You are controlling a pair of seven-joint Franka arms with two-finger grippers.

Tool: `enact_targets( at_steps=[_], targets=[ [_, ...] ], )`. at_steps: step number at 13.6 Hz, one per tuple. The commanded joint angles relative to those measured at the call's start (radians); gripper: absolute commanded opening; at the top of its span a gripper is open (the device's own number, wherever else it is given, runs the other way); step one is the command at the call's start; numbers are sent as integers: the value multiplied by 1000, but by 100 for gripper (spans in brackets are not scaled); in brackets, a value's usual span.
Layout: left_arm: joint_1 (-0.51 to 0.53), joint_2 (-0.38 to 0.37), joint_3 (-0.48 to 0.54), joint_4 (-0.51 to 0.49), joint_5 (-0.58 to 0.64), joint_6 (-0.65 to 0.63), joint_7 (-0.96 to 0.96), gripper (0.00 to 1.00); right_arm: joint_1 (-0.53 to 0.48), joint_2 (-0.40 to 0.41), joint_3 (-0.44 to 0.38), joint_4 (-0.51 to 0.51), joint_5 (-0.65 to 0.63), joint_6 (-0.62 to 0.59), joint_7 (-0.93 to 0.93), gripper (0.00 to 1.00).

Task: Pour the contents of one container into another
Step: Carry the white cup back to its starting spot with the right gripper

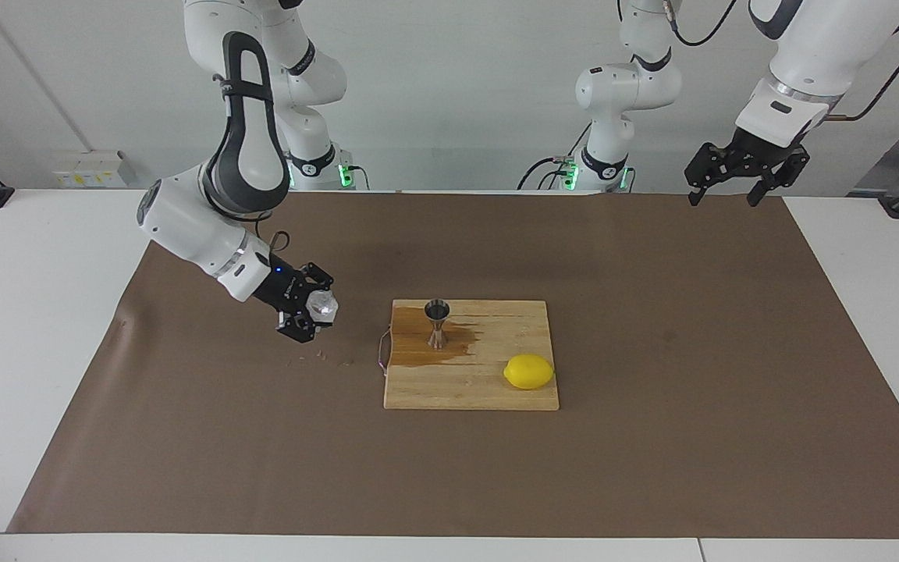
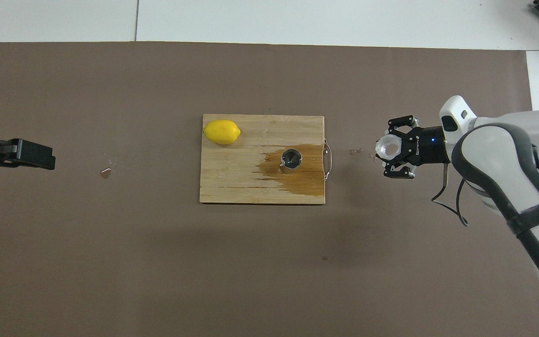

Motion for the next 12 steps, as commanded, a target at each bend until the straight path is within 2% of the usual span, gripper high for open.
enact_targets(
  at_steps=[1,3,8,9,10,11,12],
  targets=[
    [-4,-22,7,-20,9,-8,5,100,-75,59,13,-2,65,-15,-164,32],
    [-4,-22,7,-20,8,-8,5,100,-118,125,13,-6,154,-19,-307,32],
    [-4,-22,7,-20,9,-8,5,100,-168,161,11,-33,160,-19,-366,32],
    [-4,-22,7,-20,8,-9,5,100,-172,159,11,-39,160,-22,-366,45],
    [-4,-22,7,-20,8,-8,5,100,-176,158,11,-42,160,-30,-366,70],
    [-4,-22,7,-20,8,-8,5,100,-175,158,11,-44,160,-28,-364,75],
    [-4,-22,7,-20,8,-8,5,100,-175,158,10,-45,159,-28,-361,100]
  ],
)
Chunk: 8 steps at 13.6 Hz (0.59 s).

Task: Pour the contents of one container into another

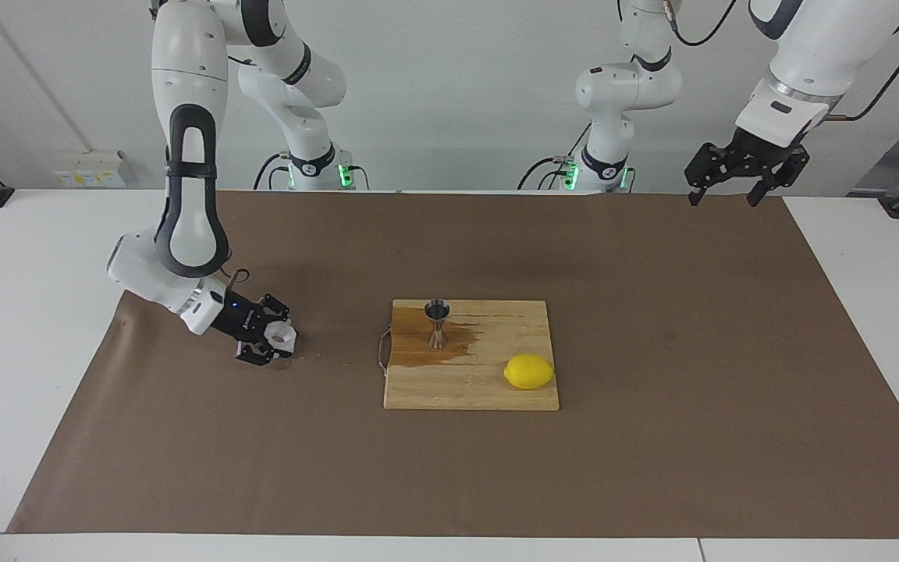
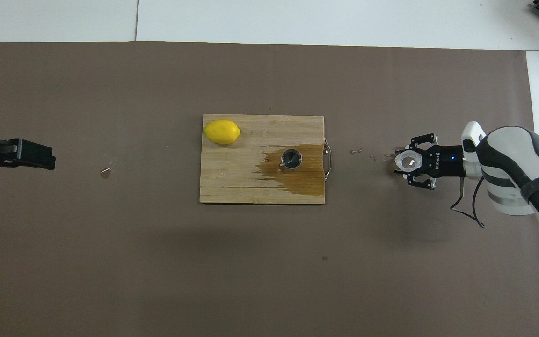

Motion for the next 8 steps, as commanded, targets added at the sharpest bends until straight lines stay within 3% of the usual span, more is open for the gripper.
enact_targets(
  at_steps=[1,5,8],
  targets=[
    [-4,-22,7,-20,8,-8,5,100,-17,-12,9,-16,23,-17,-22,100],
    [-4,-22,7,-20,8,-8,5,100,-21,-72,2,-16,-28,-40,77,100],
    [-4,-22,7,-20,9,-8,5,100,-21,-181,3,-15,-227,-84,325,100]
  ],
)
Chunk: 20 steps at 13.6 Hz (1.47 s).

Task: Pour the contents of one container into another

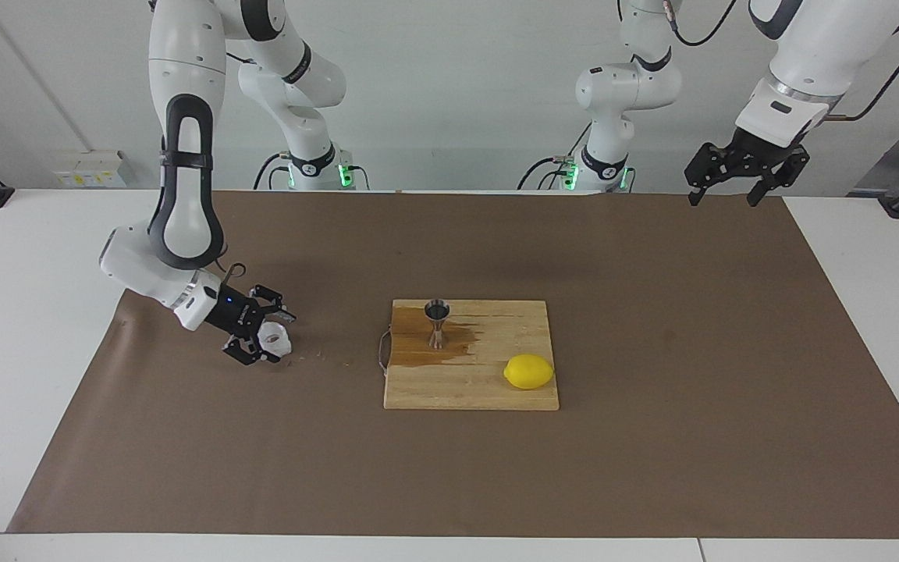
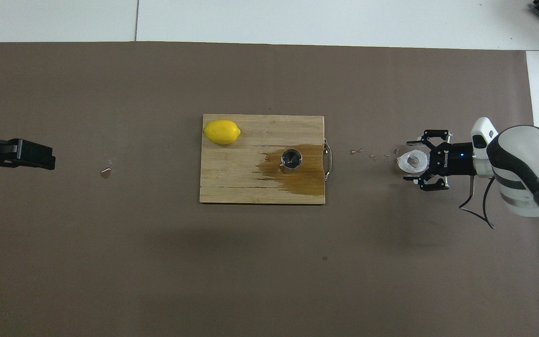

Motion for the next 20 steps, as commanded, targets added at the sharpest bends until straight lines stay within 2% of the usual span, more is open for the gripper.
enact_targets(
  at_steps=[1,3,7,11,13,16,18,20],
  targets=[
    [-4,-22,7,-20,9,-8,5,100,-12,-125,7,-19,-157,-62,215,100],
    [-4,-22,7,-20,8,-8,5,100,-13,-177,6,-18,-255,-96,368,100],
    [-4,-22,7,-20,9,-8,5,100,-5,-239,6,-10,-499,-136,829,100],
    [-4,-22,7,-20,9,-8,5,100,34,-256,15,8,-698,-190,1248,100],
    [-4,-22,7,-20,8,-8,5,100,67,-256,20,63,-821,-284,1478,100],
    [-4,-22,7,-20,8,-8,5,100,137,-271,20,143,-880,-415,1733,100],
    [-4,-22,7,-20,9,-8,5,100,143,-302,21,195,-880,-486,1949,100],
    [-4,-22,7,-20,9,-9,5,100,127,-351,6,258,-816,-492,2085,100]
  ],
)
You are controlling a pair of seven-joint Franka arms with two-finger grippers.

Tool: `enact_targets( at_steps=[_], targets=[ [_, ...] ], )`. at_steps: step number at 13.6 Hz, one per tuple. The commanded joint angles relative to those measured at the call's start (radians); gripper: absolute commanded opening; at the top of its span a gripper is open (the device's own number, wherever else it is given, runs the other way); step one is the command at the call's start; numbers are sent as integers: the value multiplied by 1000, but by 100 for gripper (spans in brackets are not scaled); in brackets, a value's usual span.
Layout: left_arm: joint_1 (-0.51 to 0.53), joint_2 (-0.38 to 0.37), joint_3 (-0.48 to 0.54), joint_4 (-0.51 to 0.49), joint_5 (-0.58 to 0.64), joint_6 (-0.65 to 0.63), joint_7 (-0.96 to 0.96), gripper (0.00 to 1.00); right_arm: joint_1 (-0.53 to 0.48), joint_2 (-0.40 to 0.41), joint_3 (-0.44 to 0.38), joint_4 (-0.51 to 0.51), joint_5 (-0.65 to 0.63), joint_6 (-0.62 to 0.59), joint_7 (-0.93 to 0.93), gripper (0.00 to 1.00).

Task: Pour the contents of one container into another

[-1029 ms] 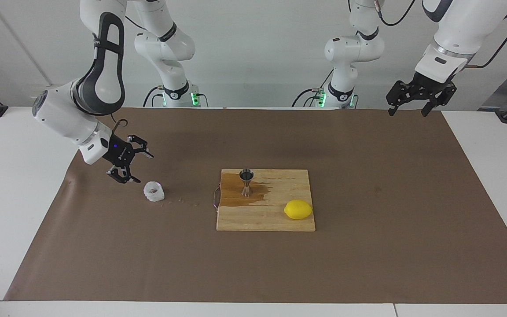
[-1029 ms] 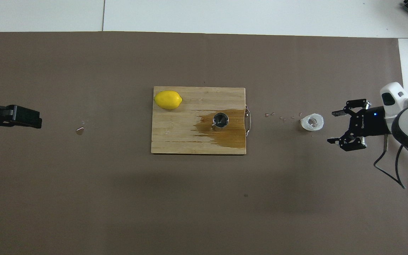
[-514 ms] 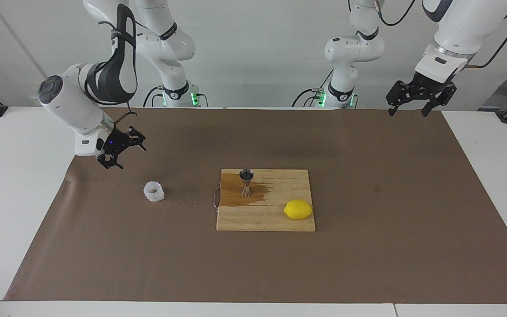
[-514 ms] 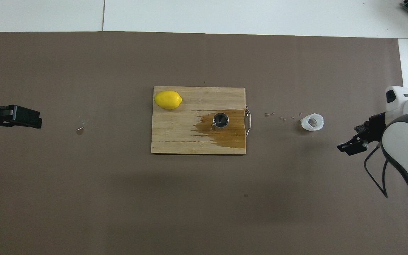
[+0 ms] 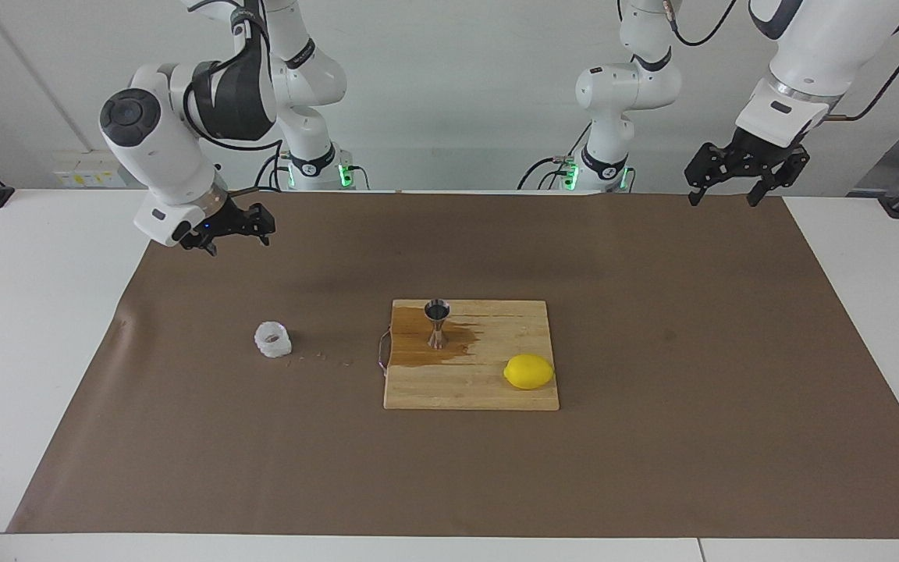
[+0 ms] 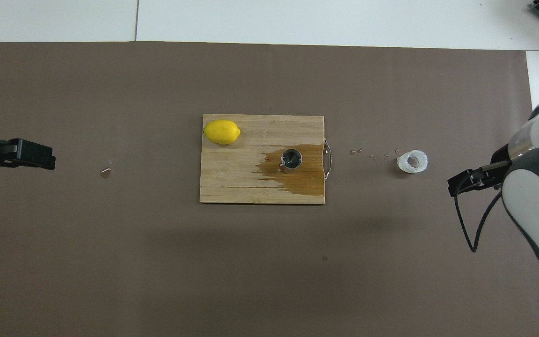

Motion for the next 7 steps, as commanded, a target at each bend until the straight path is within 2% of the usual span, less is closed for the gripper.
enact_targets(
  at_steps=[1,4,7],
  targets=[
    [-4,-22,7,-20,9,-8,5,100,-26,-43,-9,110,85,-31,111,100],
    [-4,-22,7,-20,9,-8,5,100,-32,-41,-15,169,50,-62,116,100],
    [-4,-22,7,-20,9,-8,5,100,-47,-63,-14,171,21,-71,110,100]
  ],
)
